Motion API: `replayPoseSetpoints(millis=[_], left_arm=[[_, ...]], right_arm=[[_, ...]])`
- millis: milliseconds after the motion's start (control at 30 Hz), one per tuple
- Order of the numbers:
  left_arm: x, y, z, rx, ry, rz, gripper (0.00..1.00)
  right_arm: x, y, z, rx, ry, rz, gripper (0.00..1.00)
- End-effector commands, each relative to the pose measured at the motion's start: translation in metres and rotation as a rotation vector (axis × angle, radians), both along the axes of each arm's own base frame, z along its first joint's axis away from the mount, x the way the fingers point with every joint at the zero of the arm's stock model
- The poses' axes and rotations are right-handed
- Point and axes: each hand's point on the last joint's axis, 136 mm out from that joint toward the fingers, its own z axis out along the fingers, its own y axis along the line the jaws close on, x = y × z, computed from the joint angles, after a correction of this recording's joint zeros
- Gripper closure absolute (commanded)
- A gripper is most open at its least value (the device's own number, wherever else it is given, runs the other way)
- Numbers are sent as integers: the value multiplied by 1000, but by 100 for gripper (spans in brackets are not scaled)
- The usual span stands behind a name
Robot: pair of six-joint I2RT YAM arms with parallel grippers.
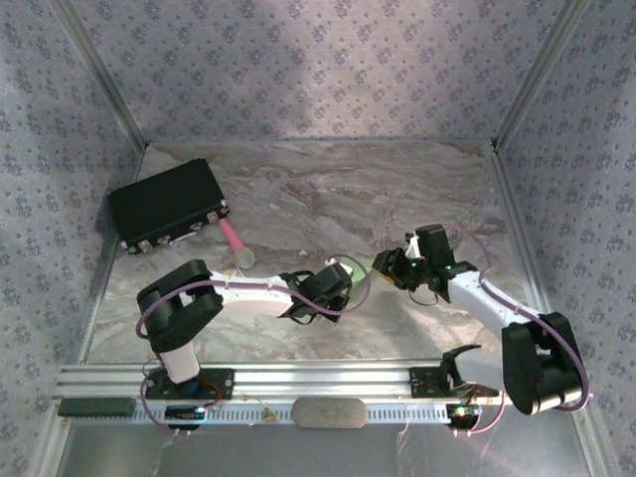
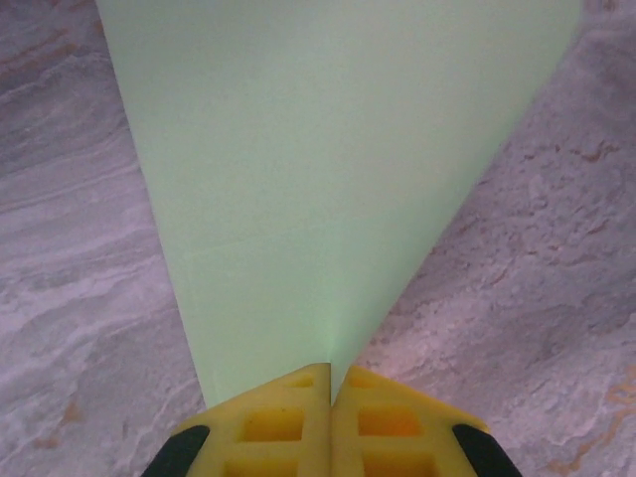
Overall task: Fold a paper plane with a square sheet of paper (pick it up from the middle)
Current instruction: Fold the wing for the fifth time at the center of the table.
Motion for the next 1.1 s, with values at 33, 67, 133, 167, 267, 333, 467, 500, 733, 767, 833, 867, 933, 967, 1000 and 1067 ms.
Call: replayPoseSetpoints(millis=[33, 67, 133, 167, 267, 333, 467, 500, 733, 767, 833, 867, 933, 967, 1000, 1067], left_arm=[[-6, -13, 6, -164, 138, -17, 99], [-5, -13, 6, -183, 156, -10, 99], [-3, -15, 5, -224, 188, -6, 98], [-3, -15, 5, -245, 208, -5, 98], [-1, -19, 5, -296, 259, -8, 98], [-2, -23, 4, -324, 293, -15, 98], [-1, -27, 0, -356, 347, -6, 98], [0, -27, 0, -366, 355, -1, 98], [6, -27, -4, -435, 427, 48, 98], [6, -28, -4, -449, 438, 49, 98], [5, -29, -4, -470, 463, 53, 98], [5, -30, -5, -478, 473, 55, 98], [5, -30, -6, -494, 484, 62, 98], [5, -31, -5, -504, 491, 65, 99], [6, -31, -5, -510, 497, 68, 99], [6, -31, -6, -516, 509, 74, 99]], right_arm=[[2, -6, 2, -13, -41, -22, 60], [2, -5, 3, -8, -53, -23, 61], [3, -4, 6, 0, -76, -24, 61], [3, -3, 7, 4, -95, -20, 61], [3, 2, 11, 2, -147, -2, 61], [2, 6, 11, -5, -175, 19, 63], [-1, 16, 15, -7, -227, 73, 69], [-2, 19, 15, -7, -232, 87, 70], [-8, 30, 6, 21, -208, 123, 80], [-9, 29, 4, 21, -203, 121, 80], [-10, 32, 2, 27, -195, 136, 81], [-11, 33, 1, 29, -185, 141, 81], [-10, 34, -2, 31, -173, 145, 81], [-10, 36, -3, 36, -170, 153, 82], [-10, 38, -3, 44, -167, 159, 82], [-9, 42, -4, 59, -162, 172, 82]])
